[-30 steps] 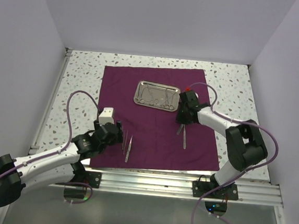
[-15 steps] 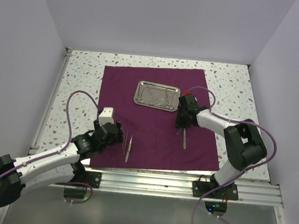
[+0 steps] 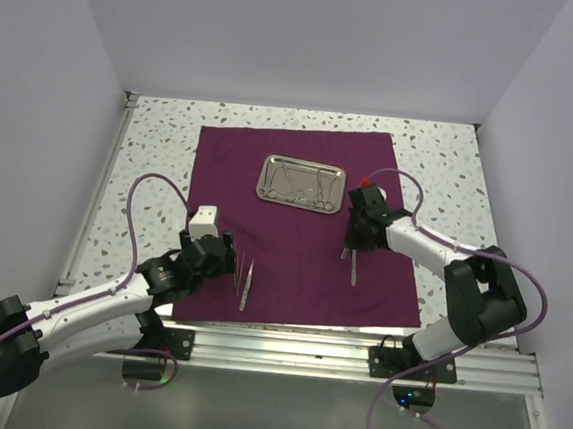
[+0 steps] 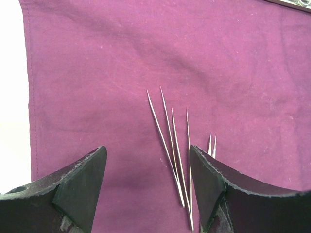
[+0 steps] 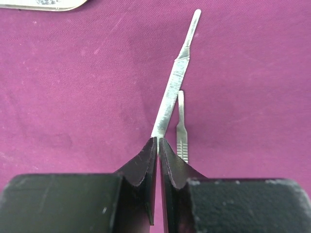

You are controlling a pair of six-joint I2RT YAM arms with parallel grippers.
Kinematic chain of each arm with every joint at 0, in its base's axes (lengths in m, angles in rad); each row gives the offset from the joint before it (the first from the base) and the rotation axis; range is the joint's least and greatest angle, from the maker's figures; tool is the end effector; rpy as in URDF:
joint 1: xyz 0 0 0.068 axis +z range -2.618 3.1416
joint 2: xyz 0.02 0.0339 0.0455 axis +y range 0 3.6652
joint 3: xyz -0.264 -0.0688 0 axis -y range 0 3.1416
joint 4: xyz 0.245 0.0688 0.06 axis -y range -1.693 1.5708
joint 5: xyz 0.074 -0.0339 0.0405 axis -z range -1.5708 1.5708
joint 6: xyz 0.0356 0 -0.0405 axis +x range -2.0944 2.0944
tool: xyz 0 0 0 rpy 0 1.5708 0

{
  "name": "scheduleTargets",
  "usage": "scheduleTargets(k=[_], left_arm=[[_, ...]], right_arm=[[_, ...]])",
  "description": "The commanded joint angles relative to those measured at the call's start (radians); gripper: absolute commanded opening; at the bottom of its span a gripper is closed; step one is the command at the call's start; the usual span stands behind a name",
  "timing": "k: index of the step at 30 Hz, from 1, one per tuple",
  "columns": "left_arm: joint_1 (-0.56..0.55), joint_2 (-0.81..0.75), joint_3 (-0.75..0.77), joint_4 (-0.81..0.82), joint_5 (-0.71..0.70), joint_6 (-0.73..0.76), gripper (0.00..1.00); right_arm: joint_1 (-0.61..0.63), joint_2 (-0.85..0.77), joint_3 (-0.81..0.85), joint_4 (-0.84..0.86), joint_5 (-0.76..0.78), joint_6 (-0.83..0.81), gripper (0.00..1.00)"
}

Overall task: Open and lay out the surgical kit
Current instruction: Pick up the medical item from the container.

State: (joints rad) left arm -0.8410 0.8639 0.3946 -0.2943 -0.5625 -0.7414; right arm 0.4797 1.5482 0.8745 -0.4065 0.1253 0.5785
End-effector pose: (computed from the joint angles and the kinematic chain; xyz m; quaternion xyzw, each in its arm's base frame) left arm 0.1271 -0.1136 0.1850 -0.0649 0.8879 -0.0889 0.4468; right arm 0.2633 0.1319 0.1750 0.0630 0.9662 0.0699 0.2399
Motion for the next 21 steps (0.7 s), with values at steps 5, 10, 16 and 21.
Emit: scheduleTargets(k=[5, 10, 16, 21], left_arm=[[-0.006, 0.015, 0.041, 0.011, -0.043, -0.026, 0.73], [-0.004, 0.102, 0.117, 0.064, -0.034, 0.006, 0.74], [-0.006, 0.405, 0.338, 0.165, -0.01, 0.066, 0.77], [0.0, 0.696, 0.61, 0.192, -0.062, 0.142, 0.82]], right_arm=[[0.0, -0.068, 0.006, -0.034, 0.047, -0.028, 0.09], [0.003, -0.178, 0.021, -0.049, 0.03, -0.032, 0.39], [0.003, -0.283, 0.031, -0.089, 0.053, -0.058, 0.99], [0.003, -0.315, 0.015, -0.083, 0.068, -0.077, 0.98]])
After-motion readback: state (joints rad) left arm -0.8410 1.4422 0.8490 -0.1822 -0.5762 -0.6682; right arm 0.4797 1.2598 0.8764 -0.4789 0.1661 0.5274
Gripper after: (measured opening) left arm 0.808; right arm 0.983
